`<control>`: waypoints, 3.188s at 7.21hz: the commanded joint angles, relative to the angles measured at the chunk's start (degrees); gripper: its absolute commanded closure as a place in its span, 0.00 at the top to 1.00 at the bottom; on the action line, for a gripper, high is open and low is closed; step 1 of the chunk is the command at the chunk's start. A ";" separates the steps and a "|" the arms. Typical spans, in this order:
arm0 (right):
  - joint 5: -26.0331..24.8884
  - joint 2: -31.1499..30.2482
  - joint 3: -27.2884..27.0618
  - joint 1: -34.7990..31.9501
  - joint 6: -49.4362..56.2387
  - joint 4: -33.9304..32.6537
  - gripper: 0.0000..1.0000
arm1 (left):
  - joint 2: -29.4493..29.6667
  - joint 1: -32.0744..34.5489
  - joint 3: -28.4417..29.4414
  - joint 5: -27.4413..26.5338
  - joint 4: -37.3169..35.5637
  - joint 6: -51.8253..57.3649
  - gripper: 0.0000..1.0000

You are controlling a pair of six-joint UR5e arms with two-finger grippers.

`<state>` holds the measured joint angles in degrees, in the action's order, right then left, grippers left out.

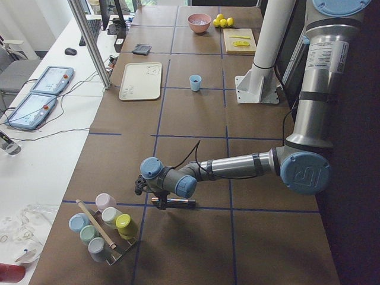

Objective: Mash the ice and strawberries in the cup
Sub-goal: 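Grasp the steel pestle with the left gripper and lift it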

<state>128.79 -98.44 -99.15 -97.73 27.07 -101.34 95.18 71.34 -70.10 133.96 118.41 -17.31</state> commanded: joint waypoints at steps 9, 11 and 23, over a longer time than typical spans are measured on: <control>-0.03 0.00 0.01 0.00 0.00 0.00 1.00 | 0.53 -0.15 1.37 -0.01 0.07 -0.36 0.27; -0.03 -0.09 0.01 0.00 0.00 0.00 1.00 | 0.62 -0.06 1.02 -0.01 0.07 -0.18 0.00; -0.03 -1.14 0.01 -0.62 0.00 0.00 1.00 | 12.17 -4.15 -18.93 6.76 33.15 7.47 0.00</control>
<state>128.79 -99.56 -99.25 -98.32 27.14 -101.34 103.34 71.17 -89.15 140.88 145.06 -7.74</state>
